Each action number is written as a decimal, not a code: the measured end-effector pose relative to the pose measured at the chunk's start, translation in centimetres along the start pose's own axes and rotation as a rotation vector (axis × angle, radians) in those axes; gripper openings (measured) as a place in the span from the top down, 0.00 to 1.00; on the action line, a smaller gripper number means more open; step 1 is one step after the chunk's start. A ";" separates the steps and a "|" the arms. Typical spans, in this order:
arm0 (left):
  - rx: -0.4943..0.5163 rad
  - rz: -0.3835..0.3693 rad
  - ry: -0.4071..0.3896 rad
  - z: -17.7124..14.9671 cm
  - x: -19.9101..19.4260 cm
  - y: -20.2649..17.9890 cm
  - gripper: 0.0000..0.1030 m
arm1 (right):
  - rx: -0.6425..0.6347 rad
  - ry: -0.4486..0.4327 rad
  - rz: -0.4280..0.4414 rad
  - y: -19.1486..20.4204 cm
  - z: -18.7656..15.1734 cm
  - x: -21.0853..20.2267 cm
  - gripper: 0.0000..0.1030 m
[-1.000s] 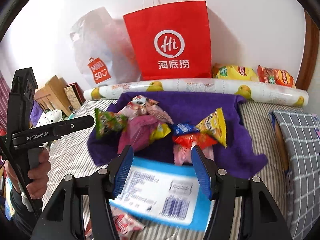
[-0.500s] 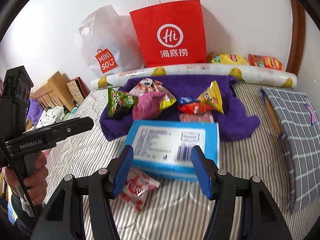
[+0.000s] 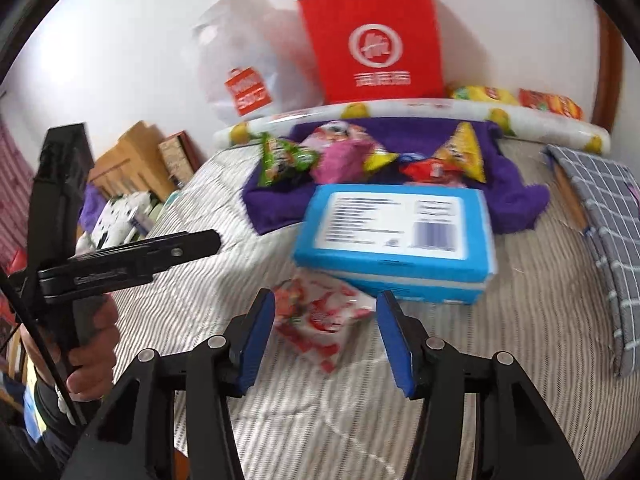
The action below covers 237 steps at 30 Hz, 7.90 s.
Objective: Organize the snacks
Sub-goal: 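Move both tools back toward the packets beside the tissue box, then grasp the pink ice-pop packet with the right tool while the left grasps the lychee packet, then carry the ice-pop packet and lychee jelly packet in both tools over the purple towel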
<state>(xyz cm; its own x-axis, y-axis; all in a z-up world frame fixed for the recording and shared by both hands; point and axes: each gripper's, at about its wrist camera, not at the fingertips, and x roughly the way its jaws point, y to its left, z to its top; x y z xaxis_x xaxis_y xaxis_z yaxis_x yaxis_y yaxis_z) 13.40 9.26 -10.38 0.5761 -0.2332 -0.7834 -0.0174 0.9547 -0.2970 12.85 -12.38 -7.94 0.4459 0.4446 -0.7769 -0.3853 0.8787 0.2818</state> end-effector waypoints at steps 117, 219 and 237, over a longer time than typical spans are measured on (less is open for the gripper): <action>0.386 0.133 0.012 -6.1 7.9 -9.9 0.46 | 0.092 -0.042 -0.103 -12.1 -4.4 3.4 0.72; 0.213 -0.032 -0.112 8.6 0.4 -8.2 0.48 | 0.002 -0.260 -0.181 -6.1 9.9 -4.6 0.77; 0.210 -0.068 -0.129 11.5 0.9 -8.6 0.48 | 0.026 -0.275 -0.161 -7.6 13.0 -3.4 0.77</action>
<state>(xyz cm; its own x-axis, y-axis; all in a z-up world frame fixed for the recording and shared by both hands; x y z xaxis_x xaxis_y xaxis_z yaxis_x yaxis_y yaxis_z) 23.48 2.91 -2.29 0.6702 -0.2851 -0.6852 0.1872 0.9583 -0.2157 24.76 -18.29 -0.10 0.7024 0.3265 -0.6325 -0.2728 0.9442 0.1845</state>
